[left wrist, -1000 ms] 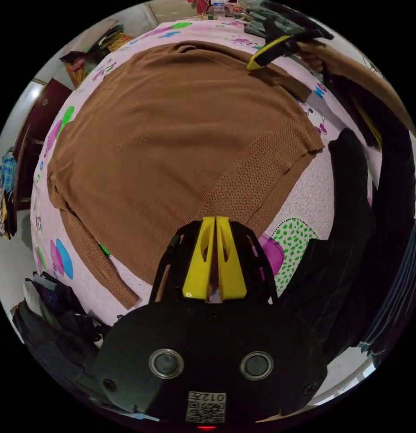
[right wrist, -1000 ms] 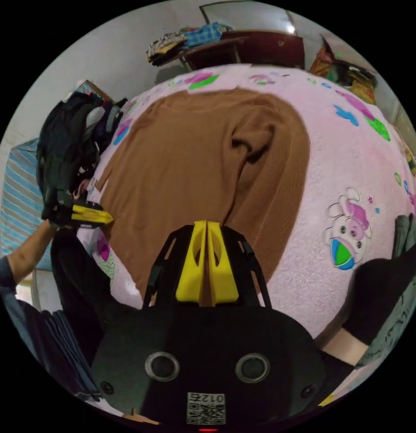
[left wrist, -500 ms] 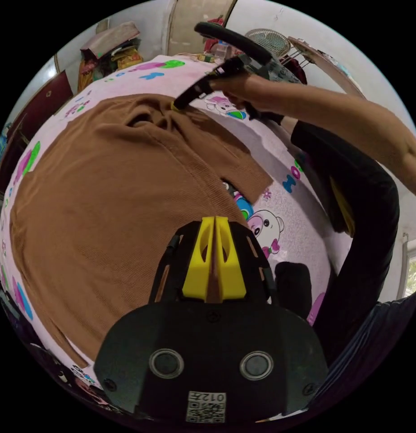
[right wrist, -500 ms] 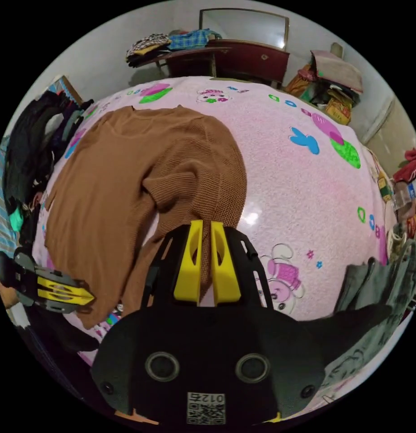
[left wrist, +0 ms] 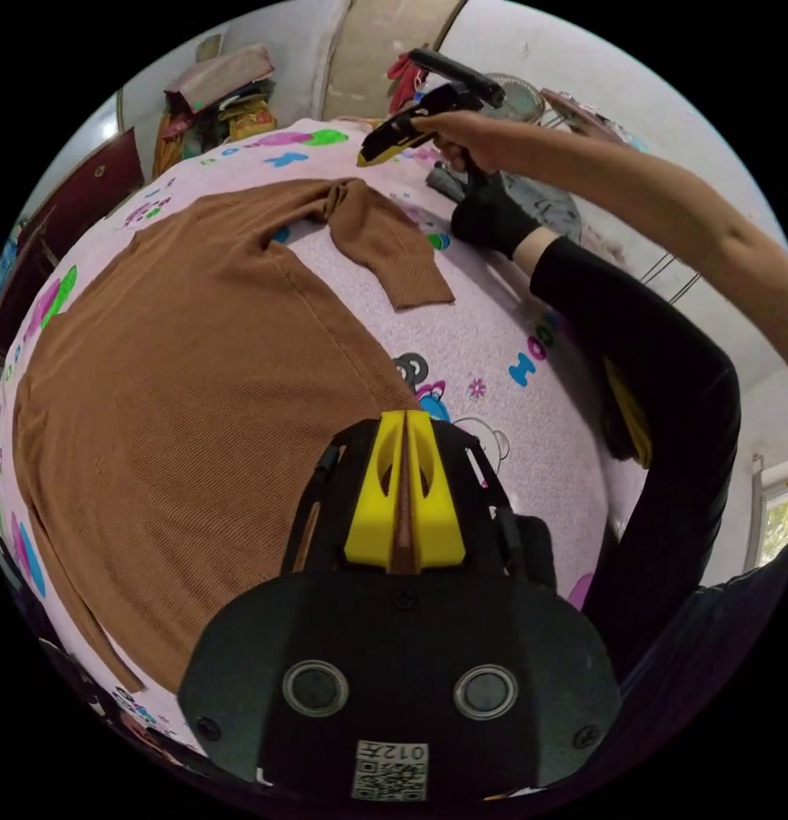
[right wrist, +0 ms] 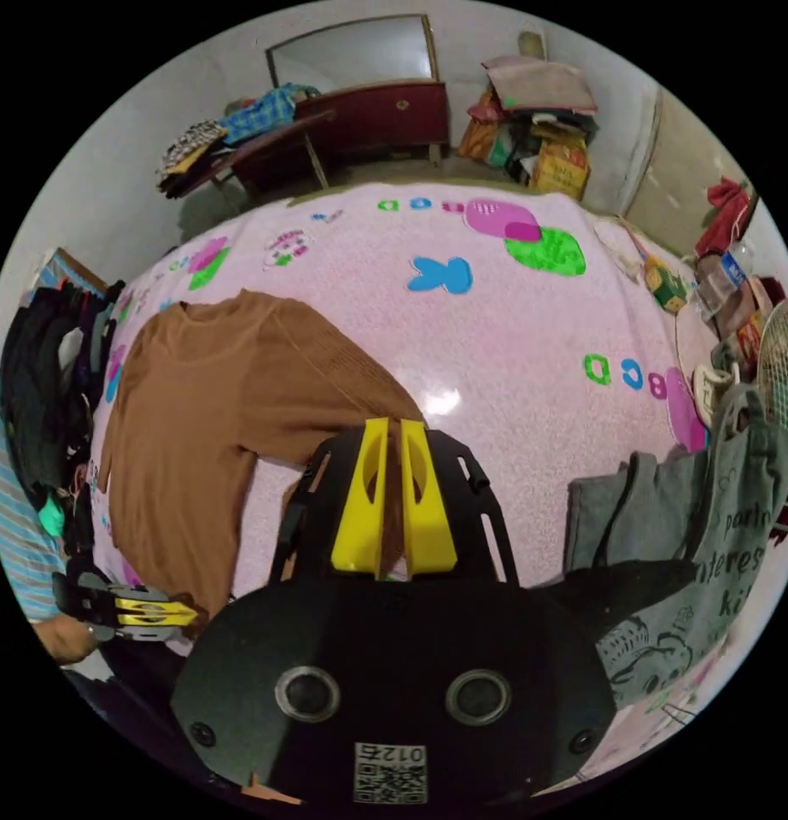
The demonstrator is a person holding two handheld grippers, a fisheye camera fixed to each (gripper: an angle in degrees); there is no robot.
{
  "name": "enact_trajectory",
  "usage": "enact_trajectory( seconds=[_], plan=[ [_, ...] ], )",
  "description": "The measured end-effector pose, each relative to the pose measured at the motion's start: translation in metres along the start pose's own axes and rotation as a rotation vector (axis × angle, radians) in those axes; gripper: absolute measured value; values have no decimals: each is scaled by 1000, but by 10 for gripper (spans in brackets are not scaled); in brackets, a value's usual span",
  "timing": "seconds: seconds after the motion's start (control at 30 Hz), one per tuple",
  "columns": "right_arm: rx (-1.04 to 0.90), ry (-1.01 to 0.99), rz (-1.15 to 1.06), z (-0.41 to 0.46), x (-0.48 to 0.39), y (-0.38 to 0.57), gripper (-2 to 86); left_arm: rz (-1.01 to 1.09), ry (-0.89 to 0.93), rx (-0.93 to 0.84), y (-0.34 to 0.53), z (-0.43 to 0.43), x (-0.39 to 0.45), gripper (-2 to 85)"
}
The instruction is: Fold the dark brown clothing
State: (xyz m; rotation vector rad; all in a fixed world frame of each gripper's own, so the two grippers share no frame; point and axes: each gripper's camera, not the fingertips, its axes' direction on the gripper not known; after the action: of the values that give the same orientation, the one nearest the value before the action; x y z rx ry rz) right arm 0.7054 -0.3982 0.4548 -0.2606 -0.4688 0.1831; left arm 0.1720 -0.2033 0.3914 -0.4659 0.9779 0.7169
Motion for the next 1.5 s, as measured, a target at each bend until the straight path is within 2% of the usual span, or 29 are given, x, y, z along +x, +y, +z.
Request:
enact_trajectory(
  seconds=[0.1, 0.23, 0.33, 0.4, 0.6, 0.7, 0.8, 0.87, 1.03, 1.17, 1.3, 1.37, 1.5],
  plan=[
    [50, -66, -77, 8, -26, -18, -6, -2, 5, -45, -9, 10, -1, 4],
    [4, -128, -75, 40, -43, -41, -8, 19, -26, -89, -13, 17, 5, 6],
    [-74, -105, -77, 64, -46, -51, -9, 25, -45, -75, -17, 11, 3, 6],
    [-22, -72, -91, 62, -39, -54, -10, 14, -9, -71, -22, 9, -3, 6],
    [-42, -24, -18, 55, -20, -61, -10, 68, 63, -40, -42, -14, -20, 4],
    [47, -58, -7, 34, -24, -52, -9, 22, 27, 74, -34, -69, -58, 4],
    [120, -205, -26, 16, -38, -34, -9, -97, -172, 156, -9, -132, -126, 3],
    [97, -257, -68, 14, -53, -22, -9, -248, -328, 147, 16, -170, -201, 4],
    [58, -290, -140, 18, -86, 9, -9, -534, -464, 121, 57, -217, -334, 6],
    [-13, -340, -94, 36, -90, 18, -9, -563, -471, 78, 60, -225, -383, 4],
    [-93, -252, -106, 58, -96, 12, -9, -517, -434, -26, 48, -218, -421, 0],
    [-96, -221, -115, 63, -99, 11, -10, -497, -492, -64, 44, -221, -436, -1],
    [-85, -233, -112, 69, -100, 8, -10, -601, -601, -123, 47, -250, -493, -2]
  ],
)
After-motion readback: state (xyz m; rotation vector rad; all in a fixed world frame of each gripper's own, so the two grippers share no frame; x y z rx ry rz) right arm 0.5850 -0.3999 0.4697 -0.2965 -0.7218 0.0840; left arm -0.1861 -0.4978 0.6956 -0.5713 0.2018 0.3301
